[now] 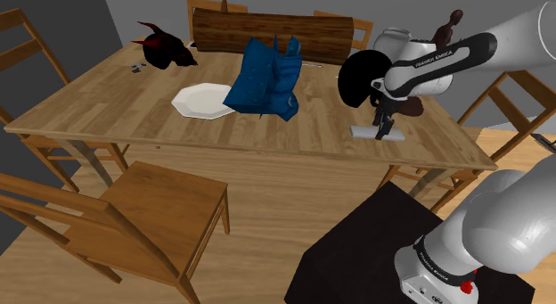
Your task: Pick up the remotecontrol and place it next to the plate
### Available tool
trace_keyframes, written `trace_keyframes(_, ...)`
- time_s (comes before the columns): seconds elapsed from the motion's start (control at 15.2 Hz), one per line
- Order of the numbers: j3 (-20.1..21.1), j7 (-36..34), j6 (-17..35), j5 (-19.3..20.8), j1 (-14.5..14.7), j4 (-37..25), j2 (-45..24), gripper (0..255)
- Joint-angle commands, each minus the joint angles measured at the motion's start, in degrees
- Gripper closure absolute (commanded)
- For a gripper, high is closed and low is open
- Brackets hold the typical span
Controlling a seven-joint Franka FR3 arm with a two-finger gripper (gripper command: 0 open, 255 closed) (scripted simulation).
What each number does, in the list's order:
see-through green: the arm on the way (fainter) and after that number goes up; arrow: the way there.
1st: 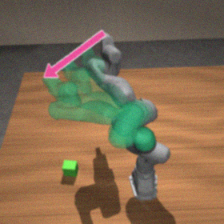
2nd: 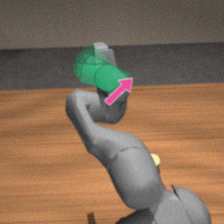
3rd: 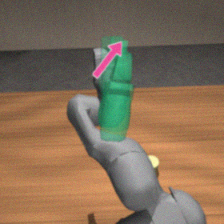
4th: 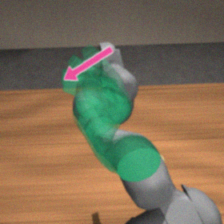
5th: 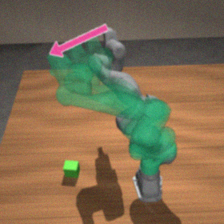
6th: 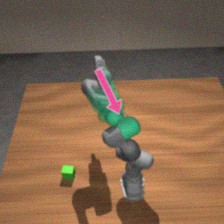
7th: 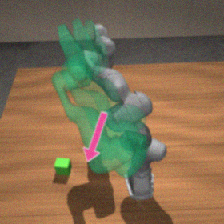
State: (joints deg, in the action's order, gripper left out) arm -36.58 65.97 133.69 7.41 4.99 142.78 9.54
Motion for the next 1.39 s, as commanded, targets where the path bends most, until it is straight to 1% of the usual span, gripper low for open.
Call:
trace_keyframes(0.0, -0.3, 0.6, 1.5, -0.7, 0.2, 0.4, -1.2, 0)
trace_keyframes(0.46, -0.3, 0.6, 1.4, -0.7, 0.2, 0.4, -1.2, 0)
trace_keyframes(0.53, -0.3, 0.6, 1.4, -0.7, 0.2, 0.4, -1.2, 255)
trace_keyframes(1.12, -0.3, 0.6, 1.5, -0.7, 0.2, 0.4, -1.2, 255)
trace_keyframes(1.32, 0.2, -0.4, -1.2, 0.5, -0.1, -0.5, 0.9, 255)
